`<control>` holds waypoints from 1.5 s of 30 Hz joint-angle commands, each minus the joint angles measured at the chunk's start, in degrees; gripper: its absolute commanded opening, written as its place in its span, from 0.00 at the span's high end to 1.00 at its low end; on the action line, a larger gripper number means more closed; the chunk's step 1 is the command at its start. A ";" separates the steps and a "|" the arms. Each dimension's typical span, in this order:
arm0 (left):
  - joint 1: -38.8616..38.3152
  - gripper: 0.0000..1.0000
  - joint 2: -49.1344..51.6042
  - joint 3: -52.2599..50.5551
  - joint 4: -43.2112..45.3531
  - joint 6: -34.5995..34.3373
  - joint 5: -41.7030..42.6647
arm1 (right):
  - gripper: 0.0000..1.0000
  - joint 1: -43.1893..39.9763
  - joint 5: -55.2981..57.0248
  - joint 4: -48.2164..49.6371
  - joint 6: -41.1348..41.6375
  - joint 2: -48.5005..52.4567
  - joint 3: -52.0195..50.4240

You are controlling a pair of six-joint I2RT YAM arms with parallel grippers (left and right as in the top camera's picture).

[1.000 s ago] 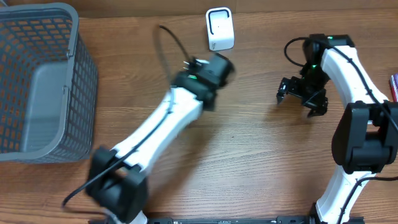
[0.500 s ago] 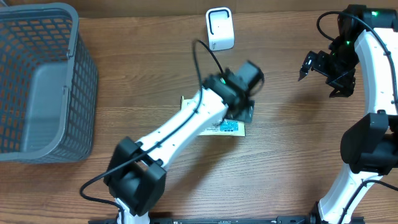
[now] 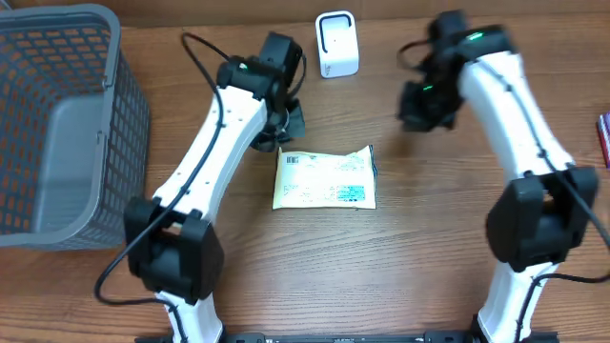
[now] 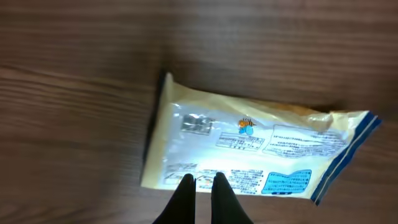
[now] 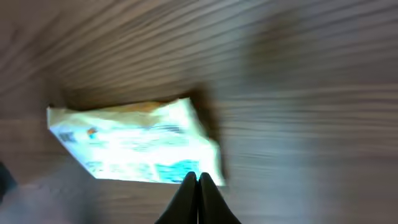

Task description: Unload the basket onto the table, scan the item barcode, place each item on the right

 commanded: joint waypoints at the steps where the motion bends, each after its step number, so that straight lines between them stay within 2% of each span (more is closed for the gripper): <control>1: -0.55 0.96 6.14 -4.90 3.74 2.51 10.14 | 0.96 6.36 -6.23 9.90 8.15 -0.87 -8.44; 6: -0.37 0.96 11.45 -6.21 5.29 2.89 10.03 | 0.96 9.42 -10.64 21.53 11.89 -0.85 -17.18; 11: 0.61 0.96 16.26 -6.21 5.27 2.84 1.36 | 0.96 9.49 -10.62 29.16 16.28 -0.85 -26.03; 13: 1.44 0.96 16.81 -6.21 5.31 2.86 0.28 | 0.96 9.42 -10.16 31.19 16.41 -0.83 -28.76; 15: 2.32 0.96 16.72 -6.14 5.01 2.86 -0.94 | 0.96 9.09 -7.06 31.08 18.56 -0.79 -30.18; 20: 4.96 0.96 15.61 -3.02 -0.07 2.86 -6.29 | 0.96 7.39 8.98 23.87 25.99 -0.79 -30.08; 23: 6.60 0.96 13.97 0.44 -3.63 2.95 -8.50 | 0.96 5.68 11.02 19.96 24.68 -0.98 -27.63; 26: 7.06 0.96 11.58 2.45 -4.61 4.35 -6.36 | 0.96 4.68 9.81 16.39 22.69 -1.81 -23.65; 28: 6.93 0.96 8.79 2.71 -4.35 5.88 -0.50 | 0.96 4.68 0.76 15.89 14.56 -3.08 -19.50; 32: 6.23 0.96 7.76 2.51 -5.14 8.07 11.41 | 0.96 6.27 -14.97 17.81 8.20 -3.30 -17.59; 35: 5.03 0.96 8.11 0.42 -5.35 10.67 17.42 | 0.96 8.59 -16.92 18.95 8.92 -3.10 -18.40; 38: 3.65 0.96 8.13 -3.48 -4.48 10.62 17.57 | 0.96 11.17 -16.72 21.31 11.58 -3.06 -20.35; 42: 3.15 0.96 8.15 -9.94 0.59 10.21 17.53 | 0.96 13.38 -14.93 26.77 18.23 -2.58 -24.92; 45: 3.48 0.96 8.15 -14.58 4.17 9.29 17.49 | 0.96 13.40 -16.33 32.50 20.15 -2.47 -29.59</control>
